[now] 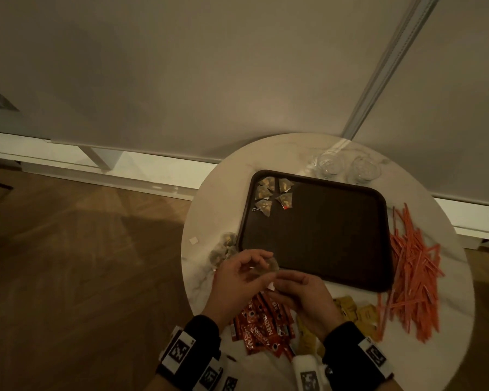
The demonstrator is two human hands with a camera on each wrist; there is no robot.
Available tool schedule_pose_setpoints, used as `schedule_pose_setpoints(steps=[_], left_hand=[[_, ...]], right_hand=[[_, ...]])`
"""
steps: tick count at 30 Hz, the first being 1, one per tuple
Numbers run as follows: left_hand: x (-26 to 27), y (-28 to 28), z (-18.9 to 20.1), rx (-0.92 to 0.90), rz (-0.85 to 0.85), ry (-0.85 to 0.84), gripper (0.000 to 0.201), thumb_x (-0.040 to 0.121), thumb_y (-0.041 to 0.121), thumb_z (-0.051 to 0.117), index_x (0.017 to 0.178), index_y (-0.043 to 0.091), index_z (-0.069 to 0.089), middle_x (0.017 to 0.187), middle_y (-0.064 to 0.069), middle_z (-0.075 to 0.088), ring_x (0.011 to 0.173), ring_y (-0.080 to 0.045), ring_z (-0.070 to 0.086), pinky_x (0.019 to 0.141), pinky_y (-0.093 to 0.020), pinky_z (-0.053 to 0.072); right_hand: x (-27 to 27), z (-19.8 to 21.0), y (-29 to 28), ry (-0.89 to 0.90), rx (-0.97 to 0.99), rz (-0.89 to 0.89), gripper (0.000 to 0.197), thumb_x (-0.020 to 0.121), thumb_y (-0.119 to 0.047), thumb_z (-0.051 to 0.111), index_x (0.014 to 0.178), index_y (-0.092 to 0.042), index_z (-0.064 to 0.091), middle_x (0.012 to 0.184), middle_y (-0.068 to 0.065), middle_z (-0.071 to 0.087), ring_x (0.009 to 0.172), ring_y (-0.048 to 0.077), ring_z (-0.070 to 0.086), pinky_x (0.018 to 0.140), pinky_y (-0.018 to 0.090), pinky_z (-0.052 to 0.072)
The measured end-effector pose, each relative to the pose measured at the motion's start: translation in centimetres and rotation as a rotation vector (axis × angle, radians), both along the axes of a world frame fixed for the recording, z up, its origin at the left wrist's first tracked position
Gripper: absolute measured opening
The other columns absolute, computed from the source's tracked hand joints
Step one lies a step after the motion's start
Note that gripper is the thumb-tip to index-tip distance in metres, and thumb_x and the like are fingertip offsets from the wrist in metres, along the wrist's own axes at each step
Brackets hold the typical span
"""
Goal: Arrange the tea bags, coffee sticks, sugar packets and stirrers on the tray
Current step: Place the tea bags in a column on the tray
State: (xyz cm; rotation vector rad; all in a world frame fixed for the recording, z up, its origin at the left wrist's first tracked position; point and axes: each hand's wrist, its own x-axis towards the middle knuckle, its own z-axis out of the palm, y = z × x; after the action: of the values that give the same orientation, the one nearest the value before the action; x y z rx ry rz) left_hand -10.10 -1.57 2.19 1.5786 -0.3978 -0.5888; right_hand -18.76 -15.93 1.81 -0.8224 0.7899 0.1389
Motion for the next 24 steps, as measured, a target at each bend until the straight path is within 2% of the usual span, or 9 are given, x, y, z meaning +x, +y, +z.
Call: schedule_pose_setpoints(steps=[3,6,9,11,13,16,18,21,24], left_hand=[[-0.6,-0.4,0.1,0.011,-0.001,-0.055,0.011,0.089,-0.001,0.066,0.089,0.009,0.071,0.110,0.005,0.073,0.107,-0.011,0.067,0.088,-0.024,0.055],[-1.0,-0.7,0.3,0.035,0.025,-0.081,0.026,0.091,-0.007,0.060,0.103,0.011,0.074,0.105,0.008,0.075,0.102,-0.009,0.069,0.089,-0.022,0.054],[-1.1,-0.9,0.3,0.078,0.018,-0.185,0.038,0.089,-0.008,0.062,0.115,0.018,0.072,0.106,0.012,0.074,0.101,-0.005,0.069,0.089,-0.020,0.054],[-1.1,-1.0,0.4,0.082,0.013,-0.204,0.041,0.087,-0.007,0.065,0.117,0.021,0.070,0.107,0.012,0.073,0.100,-0.003,0.069,0.088,-0.019,0.054],[-1.0,-1.1,0.2,0.087,0.002,-0.199,0.042,0.086,-0.004,0.068,0.119,0.022,0.068,0.110,0.011,0.072,0.102,-0.002,0.068,0.089,-0.018,0.054],[-0.8,-1.0,-0.3,0.152,-0.029,-0.262,0.040,0.085,0.009,0.074,0.121,0.024,0.066,0.114,0.014,0.068,0.107,-0.001,0.064,0.089,-0.018,0.053],[-0.6,-1.0,-0.7,0.180,-0.029,-0.214,0.035,0.085,0.018,0.075,0.119,0.023,0.067,0.111,0.014,0.067,0.106,-0.001,0.063,0.085,-0.017,0.053],[-0.3,-1.1,-1.6,0.182,-0.021,-0.021,0.019,0.091,0.019,0.068,0.110,0.021,0.069,0.099,0.012,0.072,0.094,-0.003,0.067,0.078,-0.019,0.055],[0.0,-1.4,-2.5,0.157,-0.002,0.189,0.013,0.096,0.014,0.061,0.103,0.016,0.071,0.095,0.005,0.074,0.087,-0.013,0.072,0.070,-0.027,0.059]], right_hand=[[0.1,0.4,0.0,-0.041,0.044,-0.056,0.024,0.096,0.005,0.046,0.107,0.010,0.067,0.107,0.026,0.071,0.097,0.030,0.072,0.081,0.033,0.061],[0.0,0.6,-0.4,-0.036,0.076,-0.105,0.029,0.099,-0.005,0.044,0.110,0.010,0.066,0.109,0.026,0.070,0.099,0.035,0.071,0.080,0.037,0.061],[-0.2,0.6,-0.9,-0.028,0.076,-0.121,0.030,0.098,-0.011,0.049,0.114,0.009,0.065,0.111,0.026,0.070,0.100,0.038,0.070,0.081,0.041,0.060],[-0.3,0.5,-1.1,-0.042,0.047,-0.100,0.032,0.094,-0.013,0.056,0.117,0.008,0.064,0.114,0.025,0.069,0.108,0.041,0.066,0.088,0.044,0.057],[-0.4,0.4,-1.2,-0.045,0.031,-0.091,0.040,0.083,-0.011,0.065,0.119,0.006,0.063,0.115,0.025,0.069,0.114,0.042,0.063,0.090,0.046,0.057],[-0.4,0.0,-1.4,-0.040,-0.023,-0.085,0.044,0.076,-0.003,0.069,0.119,0.002,0.062,0.111,0.023,0.071,0.110,0.038,0.066,0.094,0.047,0.055],[-0.4,-0.4,-1.5,-0.057,-0.048,-0.109,0.037,0.082,0.005,0.064,0.119,0.001,0.062,0.109,0.021,0.072,0.104,0.035,0.069,0.089,0.041,0.059],[-0.3,-1.0,-1.5,-0.066,-0.090,-0.141,0.033,0.086,0.010,0.059,0.116,-0.001,0.064,0.107,0.019,0.073,0.100,0.029,0.071,0.078,0.029,0.060],[-0.3,-1.3,-1.5,-0.043,-0.169,-0.123,0.031,0.086,0.005,0.062,0.115,-0.004,0.066,0.105,0.014,0.074,0.100,0.025,0.071,0.080,0.027,0.059]])
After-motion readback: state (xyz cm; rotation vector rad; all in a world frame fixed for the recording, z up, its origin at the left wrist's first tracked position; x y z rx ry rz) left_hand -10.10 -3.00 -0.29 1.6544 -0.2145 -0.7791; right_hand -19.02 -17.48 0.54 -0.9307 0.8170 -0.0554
